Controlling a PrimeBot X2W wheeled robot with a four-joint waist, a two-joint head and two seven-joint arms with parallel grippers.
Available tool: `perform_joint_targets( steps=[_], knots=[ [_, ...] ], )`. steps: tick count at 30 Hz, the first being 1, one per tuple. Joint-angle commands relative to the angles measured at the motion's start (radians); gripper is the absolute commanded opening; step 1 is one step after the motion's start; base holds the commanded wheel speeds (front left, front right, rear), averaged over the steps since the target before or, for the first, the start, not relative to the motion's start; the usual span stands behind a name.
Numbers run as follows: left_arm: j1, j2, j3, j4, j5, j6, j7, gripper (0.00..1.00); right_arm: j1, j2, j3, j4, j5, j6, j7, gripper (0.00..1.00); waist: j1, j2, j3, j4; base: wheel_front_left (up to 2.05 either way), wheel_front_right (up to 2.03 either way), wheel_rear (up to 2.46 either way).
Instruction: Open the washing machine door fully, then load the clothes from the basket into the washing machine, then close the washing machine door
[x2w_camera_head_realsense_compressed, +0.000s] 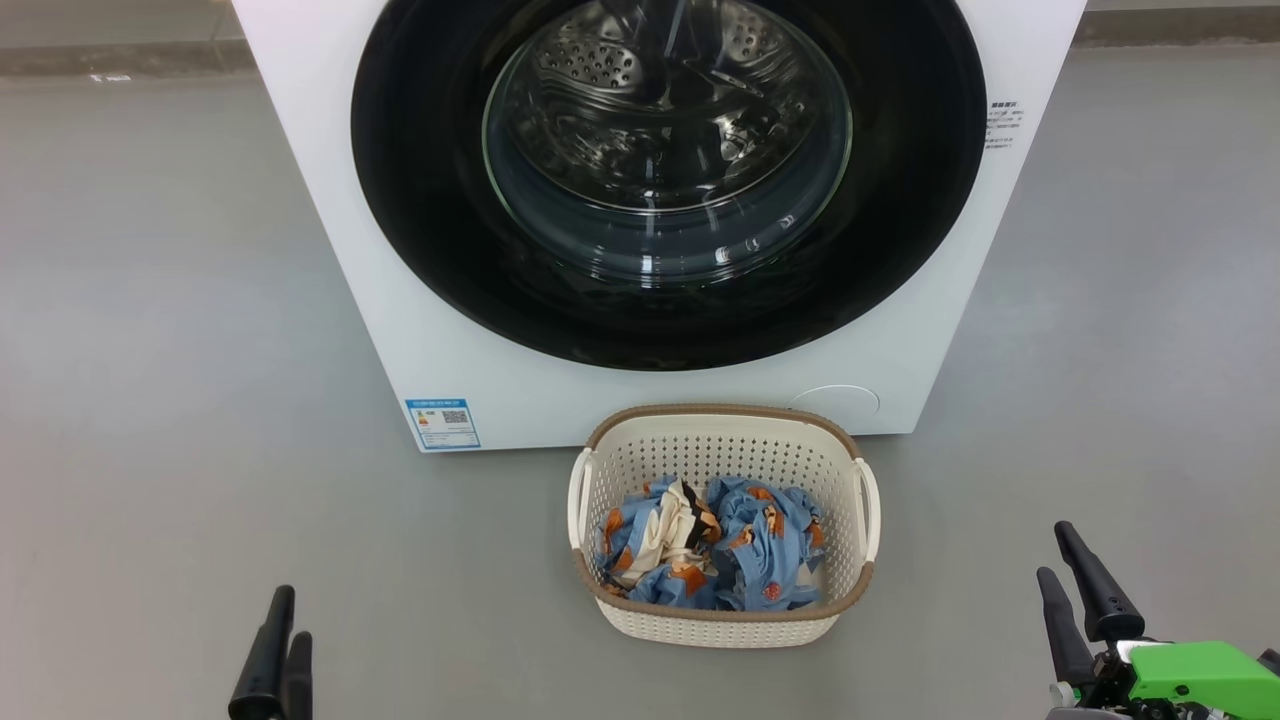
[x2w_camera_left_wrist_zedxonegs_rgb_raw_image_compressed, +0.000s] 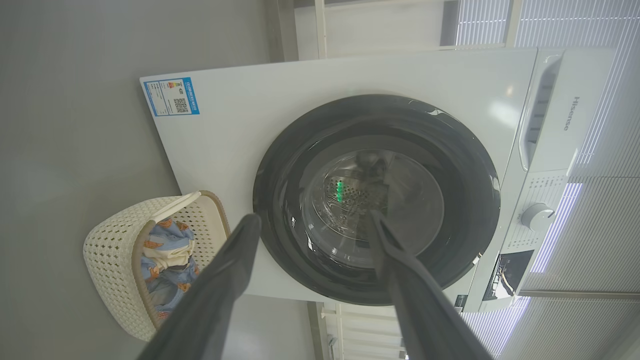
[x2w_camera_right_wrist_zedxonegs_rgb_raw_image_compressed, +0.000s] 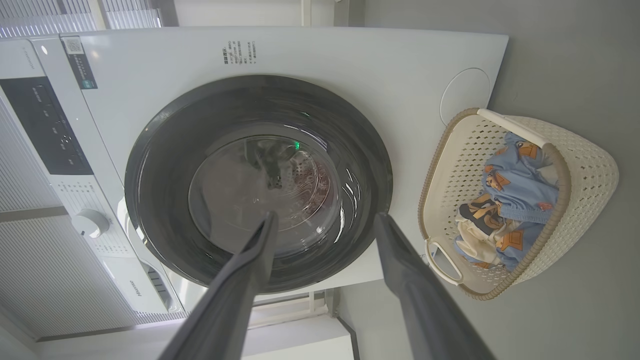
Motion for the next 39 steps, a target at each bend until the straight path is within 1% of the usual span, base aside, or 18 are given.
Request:
perform_joint_targets(
  steps=[1, 4, 14, 23, 28, 33, 37, 38, 39],
  knots=[
    [-0.034, 0.008, 0.002, -0.033, -0.004, -0.001, -0.009, 1.0, -0.038, -0.01, 0.008, -0.031, 0.005, 0.001, -0.01, 1.0, -0.0004, -0.0001, 0.0, 0.0, 0.0, 0.0, 0.0],
    [-0.039, 0.012, -0.005, -0.044, 0.007, -0.001, -0.015, 1.0, -0.043, -0.01, 0.014, -0.038, 0.007, 0.001, -0.018, 1.0, -0.0016, -0.0001, 0.002, -0.001, 0.0, 0.0, 0.0],
    [-0.051, 0.028, -0.033, -0.067, 0.039, -0.002, -0.047, 1.0, -0.062, -0.017, 0.038, -0.063, -0.015, 0.001, -0.04, 1.0, -0.0017, -0.0001, 0.005, -0.003, 0.0, 0.0, 0.0],
    [-0.073, 0.047, -0.049, -0.054, 0.139, -0.002, -0.079, 1.0, -0.08, -0.044, 0.084, -0.08, -0.094, 0.002, -0.073, 1.0, -0.0017, -0.0001, 0.006, -0.002, 0.0, 0.0, 0.0],
    [-0.084, 0.053, -0.053, -0.052, 0.212, -0.002, -0.094, 1.0, -0.092, -0.058, 0.104, -0.083, -0.154, 0.002, -0.088, 1.0, -0.0017, -0.0001, 0.006, -0.002, 0.0, 0.0, 0.0],
    [-0.093, 0.064, -0.067, -0.046, 0.311, 0.012, -0.109, 1.0, -0.104, -0.068, 0.114, -0.075, -0.233, 0.002, -0.103, 1.0, -0.0017, -0.0001, 0.007, -0.003, 0.0, 0.0, 0.0],
    [-0.098, 0.069, -0.075, -0.041, 0.378, 0.024, -0.121, 1.0, -0.113, -0.072, 0.111, -0.056, -0.33, 0.002, -0.115, 1.0, -0.0017, -0.0001, 0.007, -0.004, 0.0, 0.0, 0.0],
    [-0.099, 0.068, -0.08, -0.035, 0.4, 0.025, -0.127, 1.0, -0.118, -0.072, 0.113, -0.05, -0.385, 0.002, -0.121, 1.0, -0.0017, -0.0001, 0.007, -0.005, 0.0, 0.0, 0.0],
    [-0.1, 0.067, -0.082, -0.033, 0.408, 0.024, -0.13, 1.0, -0.121, -0.071, 0.114, -0.048, -0.411, 0.002, -0.124, 1.0, -0.0017, -0.0001, 0.008, -0.005, 0.0, 0.0, 0.0]
  ],
)
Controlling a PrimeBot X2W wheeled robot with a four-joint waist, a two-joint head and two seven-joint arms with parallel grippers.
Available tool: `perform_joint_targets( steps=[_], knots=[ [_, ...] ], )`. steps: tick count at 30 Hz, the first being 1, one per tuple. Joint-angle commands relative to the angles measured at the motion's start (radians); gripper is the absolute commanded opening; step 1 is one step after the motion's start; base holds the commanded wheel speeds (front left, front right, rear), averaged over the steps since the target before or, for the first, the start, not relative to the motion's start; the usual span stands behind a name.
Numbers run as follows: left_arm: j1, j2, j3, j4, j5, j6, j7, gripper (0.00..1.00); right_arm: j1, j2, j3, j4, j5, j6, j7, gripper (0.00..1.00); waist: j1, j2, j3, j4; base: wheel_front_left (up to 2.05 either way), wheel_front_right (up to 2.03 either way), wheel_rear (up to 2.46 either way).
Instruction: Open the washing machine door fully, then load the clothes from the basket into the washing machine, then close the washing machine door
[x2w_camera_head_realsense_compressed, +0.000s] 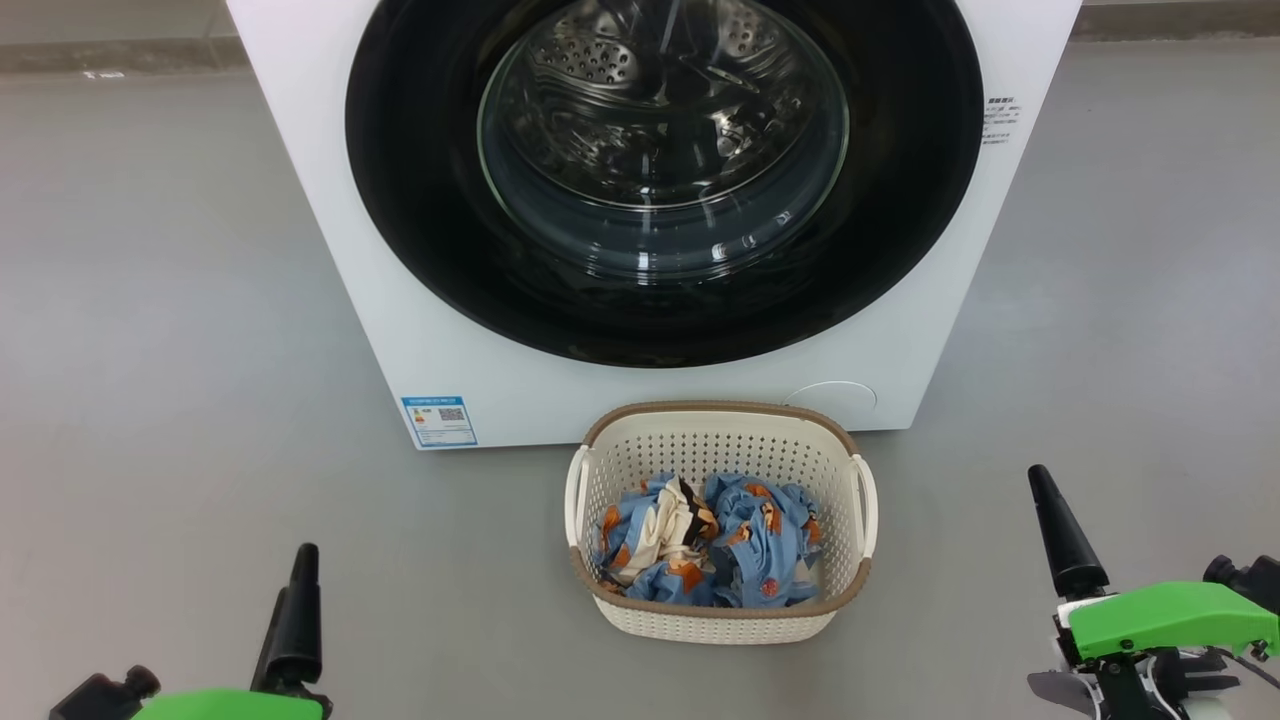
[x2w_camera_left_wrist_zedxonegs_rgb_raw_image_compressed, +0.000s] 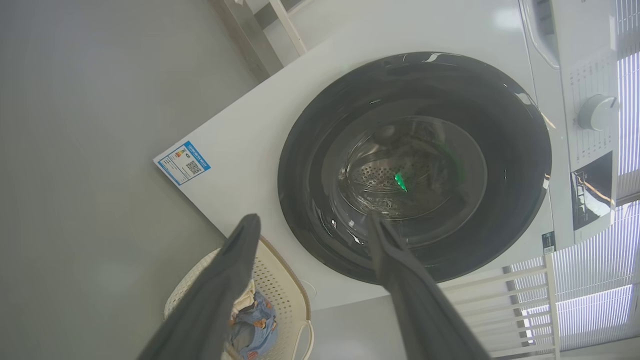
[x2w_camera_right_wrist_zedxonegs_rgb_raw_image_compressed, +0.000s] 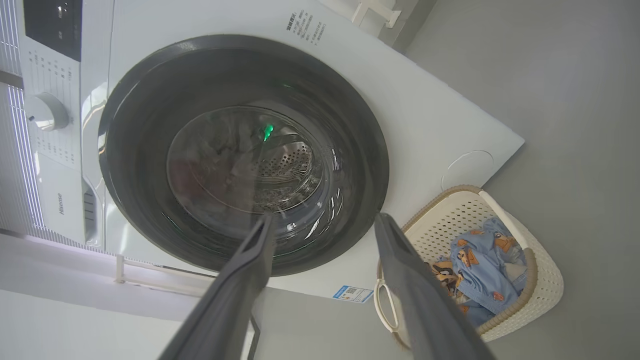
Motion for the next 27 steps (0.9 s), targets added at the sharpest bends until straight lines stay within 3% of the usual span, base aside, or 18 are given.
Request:
perform_joint_targets(
  steps=[1, 12, 27],
  knots=[
    [-0.053, 0.02, 0.006, -0.014, 0.035, 0.0, -0.014, 1.0, -0.057, -0.018, 0.015, -0.018, -0.06, 0.002, -0.013, 1.0, 0.0001, -0.0001, 0.001, -0.001, 0.0, 0.0, 0.0],
    [-0.074, 0.034, -0.016, 0.005, 0.177, 0.015, -0.047, 1.0, -0.08, -0.002, 0.003, -0.001, -0.32, 0.003, -0.045, 1.0, 0.0001, -0.0001, 0.004, -0.002, 0.0, 0.0, 0.0],
    [-0.094, 0.044, -0.034, 0.021, 0.325, 0.019, -0.089, 1.0, -0.1, -0.004, 0.011, 0.006, -0.498, 0.004, -0.087, 1.0, 0.0001, -0.0001, -0.005, 0.004, 0.0, 0.0, 0.0]
  ],
)
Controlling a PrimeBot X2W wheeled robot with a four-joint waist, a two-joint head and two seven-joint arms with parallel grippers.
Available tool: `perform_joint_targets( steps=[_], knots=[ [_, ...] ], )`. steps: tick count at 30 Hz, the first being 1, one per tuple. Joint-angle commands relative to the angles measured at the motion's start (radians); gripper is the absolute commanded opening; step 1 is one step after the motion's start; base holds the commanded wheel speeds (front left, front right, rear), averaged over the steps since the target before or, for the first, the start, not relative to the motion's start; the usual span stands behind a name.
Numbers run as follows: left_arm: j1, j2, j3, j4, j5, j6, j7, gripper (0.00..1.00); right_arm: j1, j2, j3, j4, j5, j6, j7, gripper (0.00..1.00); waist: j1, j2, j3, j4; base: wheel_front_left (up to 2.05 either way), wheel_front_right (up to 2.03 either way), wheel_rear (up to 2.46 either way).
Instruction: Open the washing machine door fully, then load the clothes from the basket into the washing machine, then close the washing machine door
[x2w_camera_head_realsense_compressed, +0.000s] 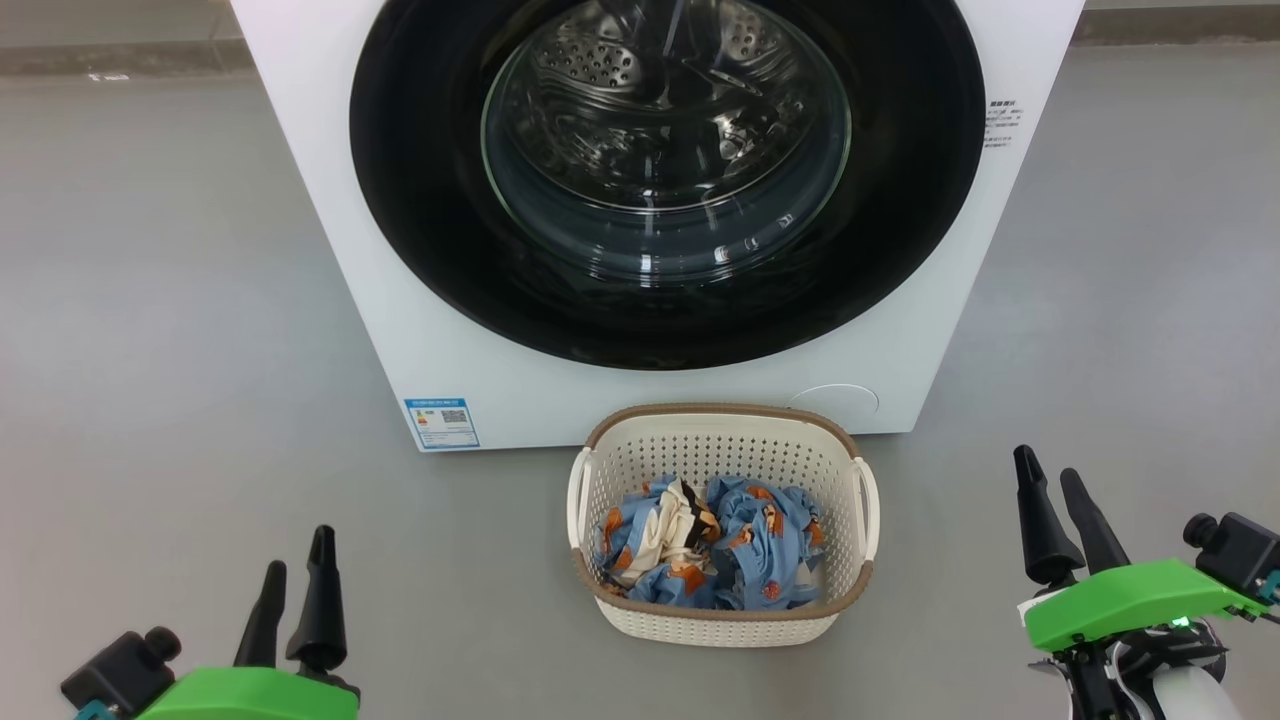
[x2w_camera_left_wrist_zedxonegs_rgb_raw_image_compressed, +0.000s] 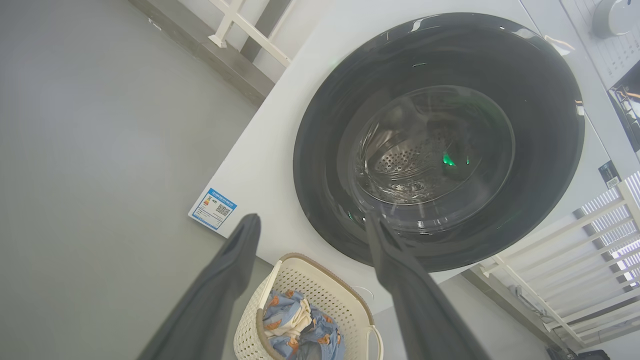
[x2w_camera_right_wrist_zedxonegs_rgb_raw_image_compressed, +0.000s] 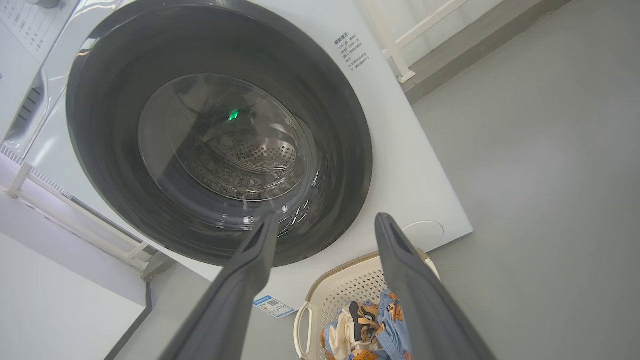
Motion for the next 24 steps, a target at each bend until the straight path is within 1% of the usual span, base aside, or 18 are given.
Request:
perform_joint_targets(
  steps=[1, 24],
  knots=[
    [-0.055, 0.021, 0.011, -0.012, 0.032, 0.003, -0.014, 1.0, -0.062, -0.012, 0.017, -0.021, -0.037, 0.004, -0.015, 1.0, 0.0001, 0.0, -0.001, 0.0, 0.0, 0.0, 0.0],
    [-0.085, 0.053, -0.008, -0.008, 0.254, 0.024, -0.083, 1.0, -0.11, -0.027, 0.05, 0.007, -0.306, 0.005, -0.083, 1.0, 0.0001, 0.0, -0.003, -0.004, 0.0, 0.0, 0.0]
  ],
)
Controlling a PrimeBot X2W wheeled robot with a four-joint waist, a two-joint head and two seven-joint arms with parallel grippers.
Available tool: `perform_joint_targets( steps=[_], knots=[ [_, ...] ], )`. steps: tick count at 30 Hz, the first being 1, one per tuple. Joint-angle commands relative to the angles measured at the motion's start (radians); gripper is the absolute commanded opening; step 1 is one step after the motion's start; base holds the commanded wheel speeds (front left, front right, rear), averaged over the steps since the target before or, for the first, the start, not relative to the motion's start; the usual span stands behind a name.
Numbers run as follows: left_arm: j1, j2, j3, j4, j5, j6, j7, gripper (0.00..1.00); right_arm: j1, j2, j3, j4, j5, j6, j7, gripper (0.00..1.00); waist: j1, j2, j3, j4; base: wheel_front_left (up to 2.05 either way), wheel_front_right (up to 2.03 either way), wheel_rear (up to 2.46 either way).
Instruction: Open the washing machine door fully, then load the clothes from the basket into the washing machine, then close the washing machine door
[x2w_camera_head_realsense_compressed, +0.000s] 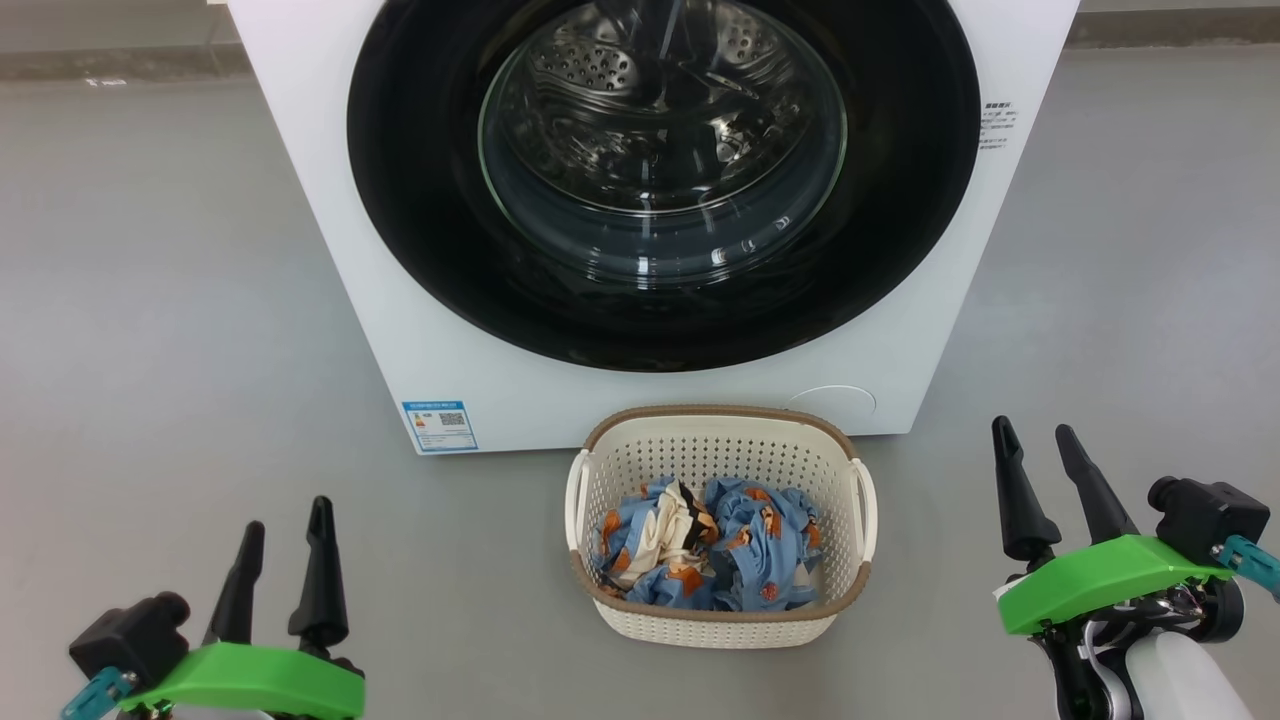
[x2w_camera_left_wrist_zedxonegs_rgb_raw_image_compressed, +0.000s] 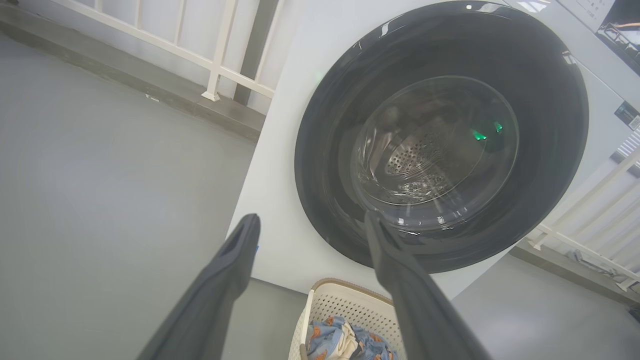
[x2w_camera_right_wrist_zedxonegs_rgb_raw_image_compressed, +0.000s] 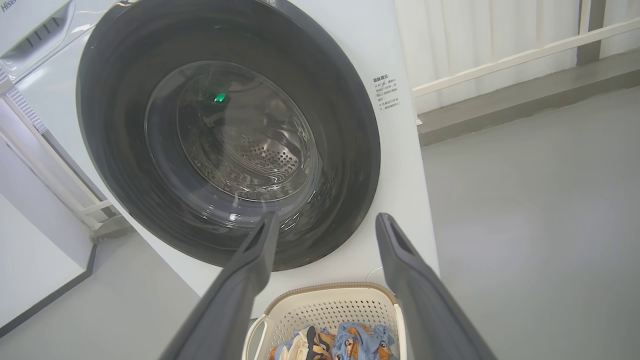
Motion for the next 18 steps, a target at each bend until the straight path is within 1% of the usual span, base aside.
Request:
perform_joint_targets(
  steps=[1, 18],
  knots=[
    [-0.048, 0.024, 0.018, -0.015, 0.031, 0.003, -0.015, 1.0, -0.054, -0.017, 0.022, -0.024, -0.036, 0.005, -0.017, 1.0, 0.0, -0.0001, 0.0, 0.0, 0.0, 0.0, 0.0],
    [-0.069, 0.039, 0.001, -0.02, 0.185, 0.018, -0.063, 1.0, -0.084, -0.03, 0.048, -0.019, -0.213, 0.005, -0.064, 1.0, 0.0, -0.0001, 0.006, 0.002, 0.0, 0.0, 0.0]
  ],
)
